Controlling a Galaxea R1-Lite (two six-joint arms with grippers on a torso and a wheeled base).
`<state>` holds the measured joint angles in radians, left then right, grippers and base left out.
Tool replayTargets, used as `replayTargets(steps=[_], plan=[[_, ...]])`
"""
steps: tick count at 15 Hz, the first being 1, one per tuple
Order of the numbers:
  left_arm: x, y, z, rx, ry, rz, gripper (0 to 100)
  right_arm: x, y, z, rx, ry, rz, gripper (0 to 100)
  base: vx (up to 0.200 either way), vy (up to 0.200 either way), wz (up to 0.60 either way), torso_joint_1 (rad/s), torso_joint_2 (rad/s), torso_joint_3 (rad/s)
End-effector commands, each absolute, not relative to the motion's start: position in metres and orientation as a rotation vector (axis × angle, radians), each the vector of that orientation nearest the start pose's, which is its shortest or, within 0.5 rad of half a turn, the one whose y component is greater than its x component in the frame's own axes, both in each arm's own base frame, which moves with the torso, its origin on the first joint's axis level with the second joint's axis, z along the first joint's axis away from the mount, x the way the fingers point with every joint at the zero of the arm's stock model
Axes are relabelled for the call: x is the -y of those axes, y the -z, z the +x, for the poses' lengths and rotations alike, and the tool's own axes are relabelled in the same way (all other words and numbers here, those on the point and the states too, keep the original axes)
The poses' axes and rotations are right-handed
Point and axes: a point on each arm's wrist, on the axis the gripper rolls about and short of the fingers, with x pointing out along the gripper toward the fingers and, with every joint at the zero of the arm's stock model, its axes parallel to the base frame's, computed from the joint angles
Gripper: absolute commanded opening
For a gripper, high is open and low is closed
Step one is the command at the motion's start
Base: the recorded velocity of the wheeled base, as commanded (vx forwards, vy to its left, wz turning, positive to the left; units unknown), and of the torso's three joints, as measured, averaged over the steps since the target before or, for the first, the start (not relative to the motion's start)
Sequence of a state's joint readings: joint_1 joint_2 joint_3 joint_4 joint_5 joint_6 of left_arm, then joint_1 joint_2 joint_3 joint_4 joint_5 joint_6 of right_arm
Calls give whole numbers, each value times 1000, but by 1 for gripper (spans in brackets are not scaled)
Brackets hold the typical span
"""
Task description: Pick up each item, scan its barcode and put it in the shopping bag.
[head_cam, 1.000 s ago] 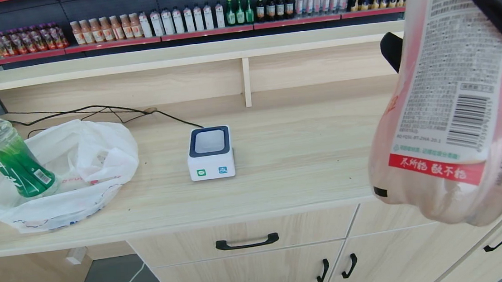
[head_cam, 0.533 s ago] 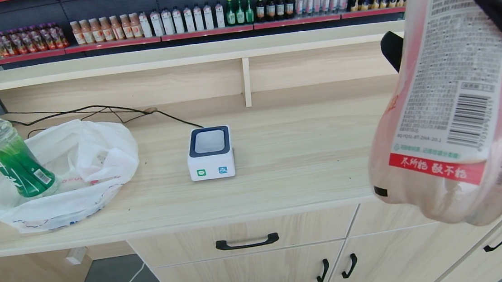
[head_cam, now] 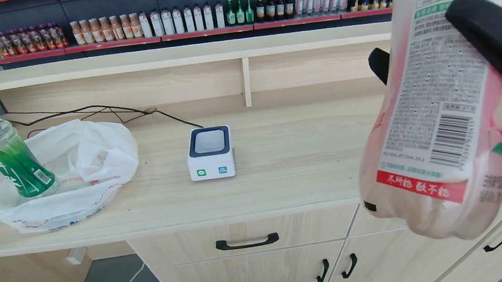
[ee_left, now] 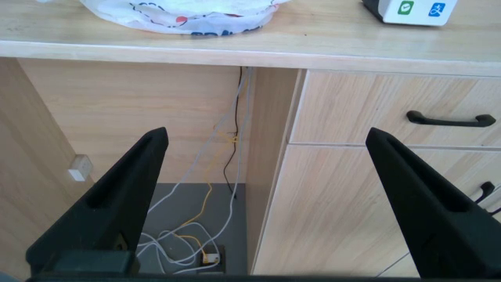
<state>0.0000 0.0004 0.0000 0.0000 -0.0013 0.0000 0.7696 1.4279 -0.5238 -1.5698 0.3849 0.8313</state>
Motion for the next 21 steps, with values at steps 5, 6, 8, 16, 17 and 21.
replayTargets(steps=[5, 6, 8, 16, 17, 21], plan=[[0, -75, -23, 0, 0, 0, 100, -167, -248, 155, 243, -1286, 620, 0, 0, 0, 0, 0, 0, 0], [0, -75, -23, 0, 0, 0, 100, -172, -241, 160, 251, -1268, 560, 0, 0, 0, 0, 0, 0, 0], [0, -75, -23, 0, 2, 0, 100, -178, -221, 170, 249, -1216, 430, 0, 0, 0, 0, 0, 0, 0], [0, -75, -23, 0, 2, 0, 100, -178, -196, 186, 396, -834, -1, 0, 0, 0, 0, 0, 0, 0], [0, -75, -23, 0, 2, 0, 100, -177, -195, 187, 398, -750, -27, 0, 0, 0, 0, 0, 0, 0], [0, -75, -23, 0, 2, 0, 100, -175, -199, 188, 429, -686, -85, 0, 0, 0, 0, 0, 0, 0]])
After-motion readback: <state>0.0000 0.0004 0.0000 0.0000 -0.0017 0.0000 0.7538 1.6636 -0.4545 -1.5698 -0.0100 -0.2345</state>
